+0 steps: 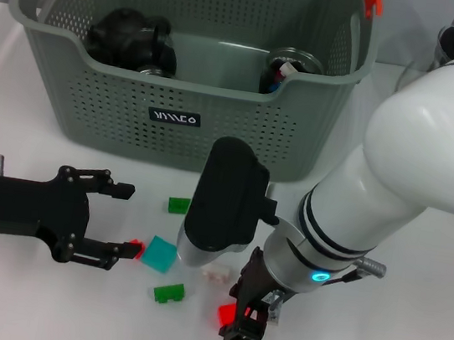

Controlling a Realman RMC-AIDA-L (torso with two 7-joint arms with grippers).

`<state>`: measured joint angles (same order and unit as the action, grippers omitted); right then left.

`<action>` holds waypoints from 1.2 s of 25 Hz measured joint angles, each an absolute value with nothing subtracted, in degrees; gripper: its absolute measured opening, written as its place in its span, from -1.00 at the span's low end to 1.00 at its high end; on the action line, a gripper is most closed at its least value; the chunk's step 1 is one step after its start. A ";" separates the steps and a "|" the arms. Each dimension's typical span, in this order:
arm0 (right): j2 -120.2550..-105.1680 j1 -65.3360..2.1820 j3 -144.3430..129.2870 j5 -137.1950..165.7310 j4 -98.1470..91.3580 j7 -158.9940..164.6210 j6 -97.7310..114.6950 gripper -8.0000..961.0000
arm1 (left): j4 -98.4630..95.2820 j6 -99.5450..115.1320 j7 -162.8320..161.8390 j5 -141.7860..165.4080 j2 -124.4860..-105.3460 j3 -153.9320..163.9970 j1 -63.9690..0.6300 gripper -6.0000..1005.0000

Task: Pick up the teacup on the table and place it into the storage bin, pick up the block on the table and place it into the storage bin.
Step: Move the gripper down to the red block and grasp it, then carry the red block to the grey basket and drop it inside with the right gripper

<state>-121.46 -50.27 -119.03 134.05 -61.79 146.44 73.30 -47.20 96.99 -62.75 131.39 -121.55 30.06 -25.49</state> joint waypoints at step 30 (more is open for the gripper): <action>-120.43 -50.33 -115.80 134.81 -63.68 147.20 78.12 -0.36 | -45.99 96.10 -62.66 131.60 -121.20 29.90 -25.96 0.69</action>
